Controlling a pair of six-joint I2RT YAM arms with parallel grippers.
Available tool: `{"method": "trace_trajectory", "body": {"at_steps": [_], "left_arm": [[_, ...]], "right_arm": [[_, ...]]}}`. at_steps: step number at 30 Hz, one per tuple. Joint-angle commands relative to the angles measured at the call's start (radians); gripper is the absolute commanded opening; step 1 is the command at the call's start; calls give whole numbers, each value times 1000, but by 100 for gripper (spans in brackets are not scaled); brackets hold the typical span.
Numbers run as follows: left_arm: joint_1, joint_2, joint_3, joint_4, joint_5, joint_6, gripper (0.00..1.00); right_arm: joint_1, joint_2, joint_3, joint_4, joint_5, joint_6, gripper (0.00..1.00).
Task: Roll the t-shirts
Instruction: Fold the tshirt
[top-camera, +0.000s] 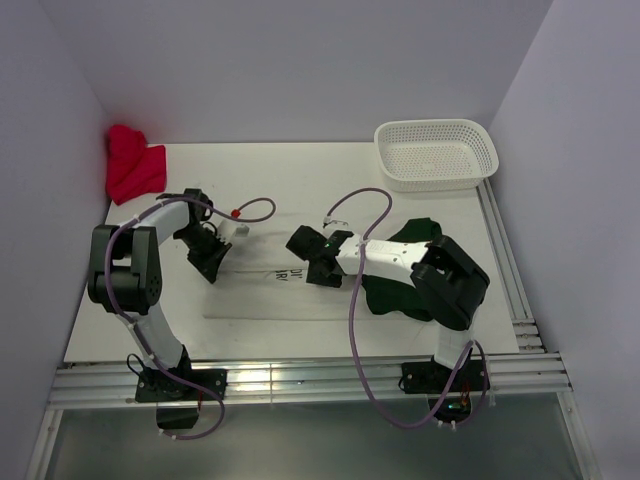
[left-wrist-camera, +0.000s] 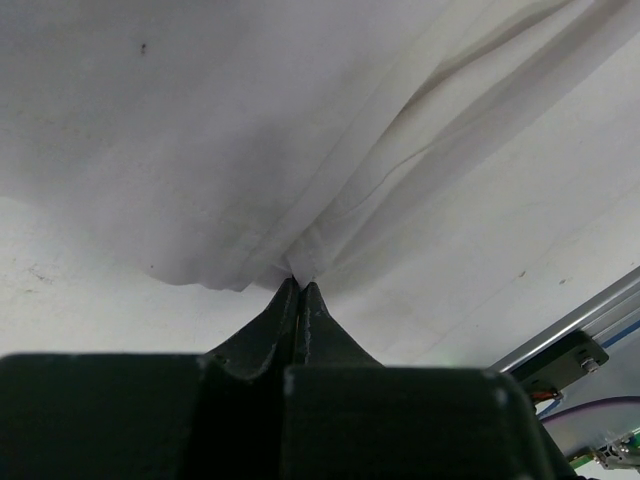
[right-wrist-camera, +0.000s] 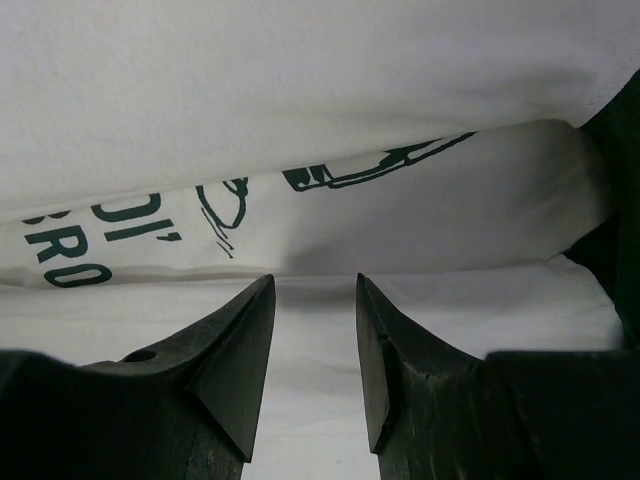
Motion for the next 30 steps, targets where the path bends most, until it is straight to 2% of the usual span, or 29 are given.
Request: {"method": "trace_trajectory", "body": {"at_steps": [1,5,8,10,11,15,18,20,22,24,25,26,30], "left_arm": [[14,-34,-4,11,-22,6,0],[20,-36,-5,10,-27,9,0],[22,-34,-4,8,-22,9,0],[22,-34,2,4,-19,9,0],[22,-33,4,1,-16,9,0],[22,-28,9,2,-16,6,0],[22,-25,10,1,-14,5,0],[22,-30,10,2,-11,3,1],[22,-43,15,7,-11,-6,7],[24,-56,30,7,-11,-17,11],[27,-59,38,2,-13,-21,15],[34,-59,45,1,-11,-29,24],[68,-62,107,-34,6,-34,38]], "right_arm": [[-6,-18,-1,9,16,2,46],[-6,-1,5,9,16,3,45],[-8,7,13,6,24,5,37],[-8,15,25,2,25,2,28],[-8,18,31,-4,30,-6,20],[-9,29,63,-29,48,-12,5],[-14,21,80,-40,62,-17,0],[-17,9,88,-46,67,-18,0],[-18,-2,97,-53,76,-20,1],[-18,-8,100,-57,79,-21,7],[-17,-10,100,-57,81,-21,9],[-17,-10,102,-60,82,-21,12],[-17,-28,96,-38,65,-20,24]]}}
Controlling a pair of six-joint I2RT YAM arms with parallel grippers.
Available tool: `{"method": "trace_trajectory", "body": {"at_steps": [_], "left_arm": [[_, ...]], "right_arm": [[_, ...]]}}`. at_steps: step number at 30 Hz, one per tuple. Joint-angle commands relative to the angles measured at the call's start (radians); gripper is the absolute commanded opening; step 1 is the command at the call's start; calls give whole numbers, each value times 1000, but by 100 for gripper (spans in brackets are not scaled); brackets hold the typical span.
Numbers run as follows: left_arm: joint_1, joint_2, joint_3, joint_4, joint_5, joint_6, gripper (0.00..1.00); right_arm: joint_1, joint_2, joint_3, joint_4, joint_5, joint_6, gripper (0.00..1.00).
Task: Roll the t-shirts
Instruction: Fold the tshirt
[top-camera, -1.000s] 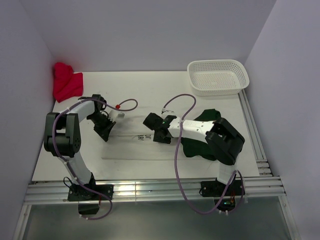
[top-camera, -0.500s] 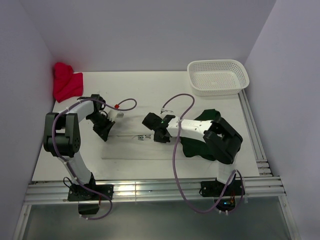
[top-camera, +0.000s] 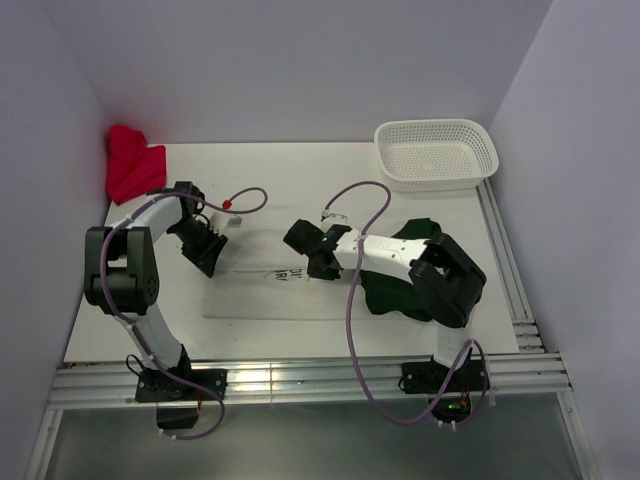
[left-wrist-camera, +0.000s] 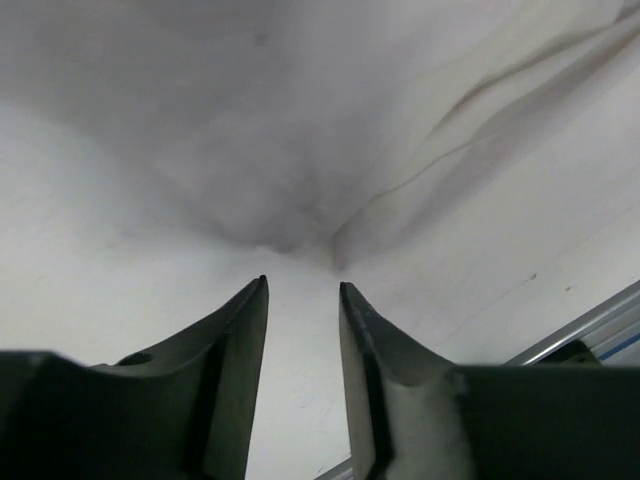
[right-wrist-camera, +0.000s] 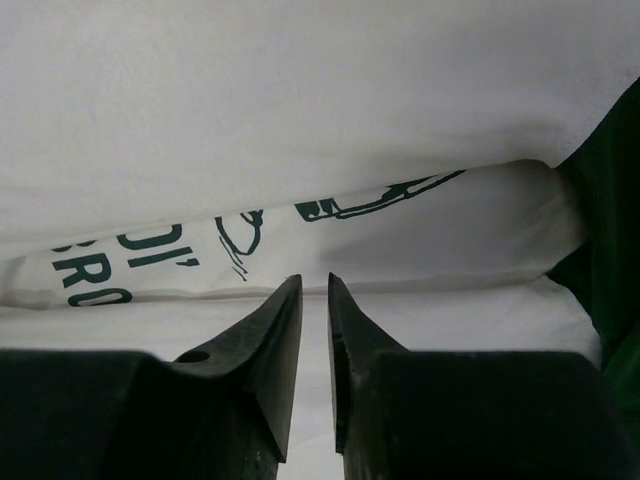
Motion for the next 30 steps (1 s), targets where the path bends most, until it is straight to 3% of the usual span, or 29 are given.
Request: {"method": "trace_trajectory", "body": {"at_steps": [1,5,10,20,24,30], "left_arm": [[36,-60,77,-33,17,-7,41],[85,-68,134,-78,45,1,52],[93,13,249,-86,107,-54,69],[96,252,465,-58,311,-156,76],[97,315,469,-43,370,-151,77],[97,325,414,0,378,-157,78]], "right_arm": [[0,-70,23,8,18,-2,26],[16,-89,44,41,0,1,34],[82,-11,196,52,-14,14,34],[222,308,549,164,-146,63,34],[272,455,708,152,-166,68,34],[309,564,790,173,-201,86,34]]}}
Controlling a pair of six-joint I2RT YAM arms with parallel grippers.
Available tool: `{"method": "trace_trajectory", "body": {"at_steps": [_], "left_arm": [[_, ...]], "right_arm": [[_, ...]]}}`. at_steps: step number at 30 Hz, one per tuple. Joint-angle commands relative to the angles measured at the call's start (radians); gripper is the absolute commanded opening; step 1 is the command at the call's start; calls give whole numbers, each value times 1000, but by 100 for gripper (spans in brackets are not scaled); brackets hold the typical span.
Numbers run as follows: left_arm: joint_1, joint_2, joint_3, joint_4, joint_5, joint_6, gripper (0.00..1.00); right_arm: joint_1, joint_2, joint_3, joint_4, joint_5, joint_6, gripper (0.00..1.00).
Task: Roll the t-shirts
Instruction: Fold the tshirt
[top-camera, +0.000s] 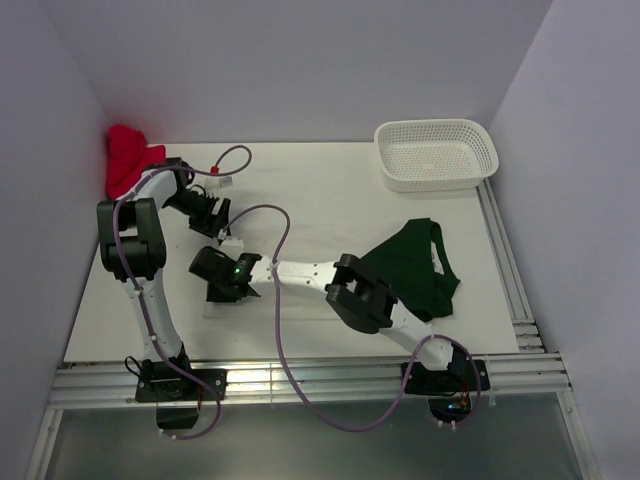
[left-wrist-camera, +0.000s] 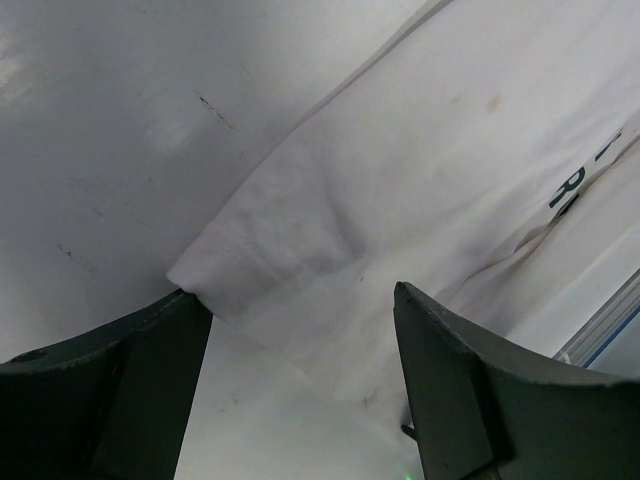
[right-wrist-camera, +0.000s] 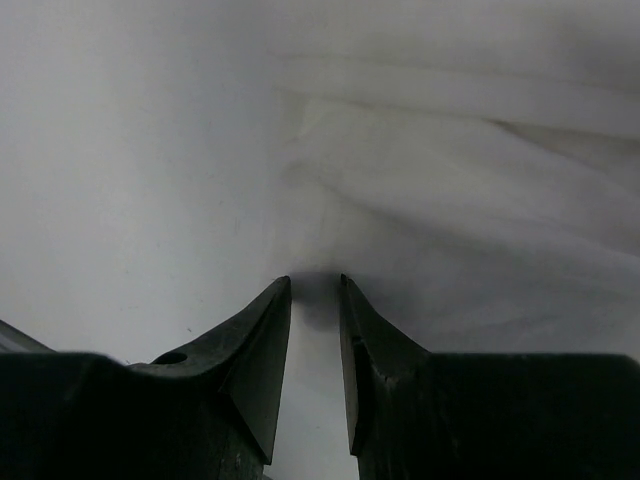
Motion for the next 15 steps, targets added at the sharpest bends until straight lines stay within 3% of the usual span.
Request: {"method": "trace_trajectory", "body": {"at_steps": [1,15], "left_arm": [[3,-14,-19,28,55,-6,78],[1,-20,-73,48,26,-6,78]], "right_arm": [[25,22,75,21,-16,20,34],[86,76,159,-97,98,23,40]]}}
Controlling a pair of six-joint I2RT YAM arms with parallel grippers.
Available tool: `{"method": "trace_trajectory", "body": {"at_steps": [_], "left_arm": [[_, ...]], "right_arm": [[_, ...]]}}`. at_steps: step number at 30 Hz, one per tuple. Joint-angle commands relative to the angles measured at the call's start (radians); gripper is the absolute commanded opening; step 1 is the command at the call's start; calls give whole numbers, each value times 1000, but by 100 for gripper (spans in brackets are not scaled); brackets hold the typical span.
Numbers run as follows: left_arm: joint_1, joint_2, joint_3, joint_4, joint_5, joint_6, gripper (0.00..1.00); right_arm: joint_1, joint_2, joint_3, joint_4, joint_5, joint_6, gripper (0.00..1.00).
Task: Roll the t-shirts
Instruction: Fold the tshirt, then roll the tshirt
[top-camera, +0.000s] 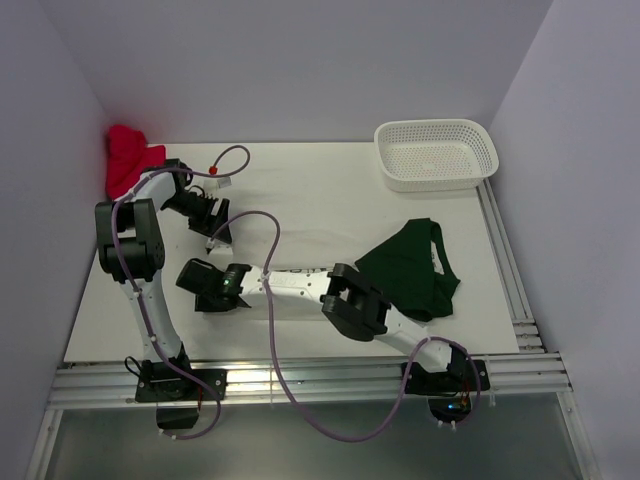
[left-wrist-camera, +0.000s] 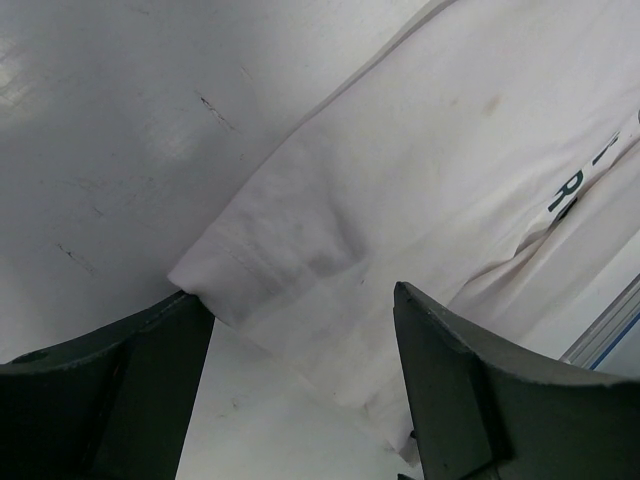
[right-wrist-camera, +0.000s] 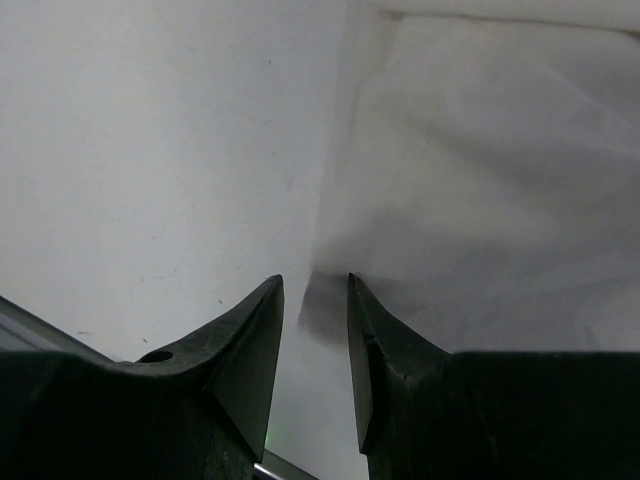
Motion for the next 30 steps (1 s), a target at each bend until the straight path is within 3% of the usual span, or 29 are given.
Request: {"method": "trace_trajectory", "body": {"at_steps": [1,15,18,22,30], "left_arm": [[-6,-4,-32,7,2,-1,78],[-15,5,-60,53,-51,-36,74],[-23,2,-74,76,-70,-50,66],[-32,2,-80,87,-74,-59,53],[-37,-3,-78,86,-76,-65,31]], "right_arm": [[23,31,74,-72,75,0,41],[46,107,180,-202,113,-6,42],[48,131,206,-219,100,-11,36],[46,145,206,-207,77,-15,20],[40,147,169,-182,69,-11,0]]}}
